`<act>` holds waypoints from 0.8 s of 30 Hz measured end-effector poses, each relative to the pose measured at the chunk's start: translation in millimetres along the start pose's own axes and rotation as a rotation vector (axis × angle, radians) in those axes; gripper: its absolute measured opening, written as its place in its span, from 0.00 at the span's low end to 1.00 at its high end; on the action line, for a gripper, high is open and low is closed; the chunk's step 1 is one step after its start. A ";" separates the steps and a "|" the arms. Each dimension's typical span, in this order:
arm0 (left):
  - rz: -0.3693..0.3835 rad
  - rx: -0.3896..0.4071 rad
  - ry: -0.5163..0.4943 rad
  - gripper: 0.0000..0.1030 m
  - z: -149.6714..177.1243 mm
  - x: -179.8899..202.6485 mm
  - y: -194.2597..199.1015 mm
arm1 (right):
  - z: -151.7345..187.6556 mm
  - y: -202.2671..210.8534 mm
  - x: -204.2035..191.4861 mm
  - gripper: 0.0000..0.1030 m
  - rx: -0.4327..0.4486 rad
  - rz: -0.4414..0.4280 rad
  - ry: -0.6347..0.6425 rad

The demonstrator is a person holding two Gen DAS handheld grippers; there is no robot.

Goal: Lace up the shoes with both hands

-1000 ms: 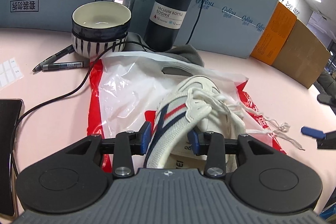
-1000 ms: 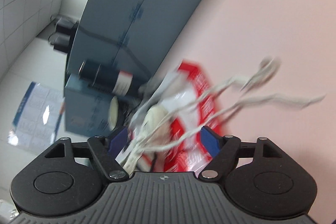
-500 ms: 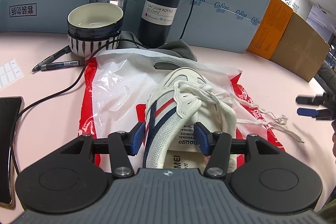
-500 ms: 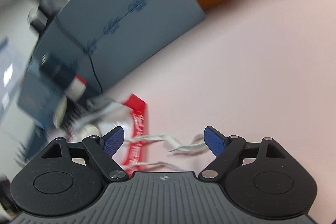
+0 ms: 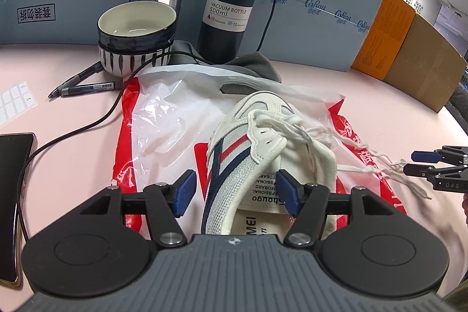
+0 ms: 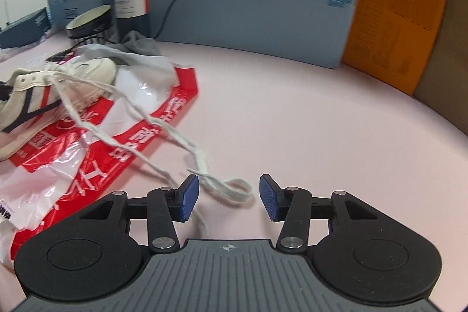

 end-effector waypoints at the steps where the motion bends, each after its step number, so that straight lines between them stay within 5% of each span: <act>1: 0.000 -0.002 -0.001 0.56 -0.3 -0.1 -0.6 | -0.2 -2.6 0.8 0.43 -0.005 -0.012 -0.002; 3: 0.000 -0.003 -0.006 0.56 -1.0 -0.3 -1.0 | -0.6 -8.1 2.2 0.38 -0.017 -0.035 -0.006; 4: -0.001 -0.002 -0.010 0.56 -1.4 -0.4 -0.9 | -0.7 -10.5 2.8 0.30 -0.030 -0.042 -0.014; 5: -0.001 -0.001 -0.014 0.56 -1.8 -0.5 -0.7 | -1.4 -10.8 3.6 0.11 -0.040 -0.054 -0.028; 6: -0.001 -0.001 -0.013 0.56 -2.1 -0.9 -0.9 | -2.3 -9.7 3.9 0.07 -0.042 -0.065 -0.043; 19: 0.010 -0.004 -0.022 0.59 -3.9 -1.6 -4.3 | -68.6 48.5 -3.8 0.06 0.235 -0.326 -0.295; 21: 0.010 -0.002 -0.023 0.60 -3.8 -2.4 -3.8 | -75.6 45.6 1.7 0.08 0.229 -0.301 -0.298; 24: 0.008 -0.001 -0.020 0.63 -4.0 -3.4 -3.9 | -73.5 27.5 8.6 0.24 0.109 -0.228 -0.228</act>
Point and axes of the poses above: each gripper's, at about its wrist camera, not at the fingertips, and y roughly against the way its jaws point, x to its right, z to its underside, the point moved 2 cm from there along -y, roughly the way its jaws point, and after that the axes turned 9 degrees about -x, right-handed, at the moved point
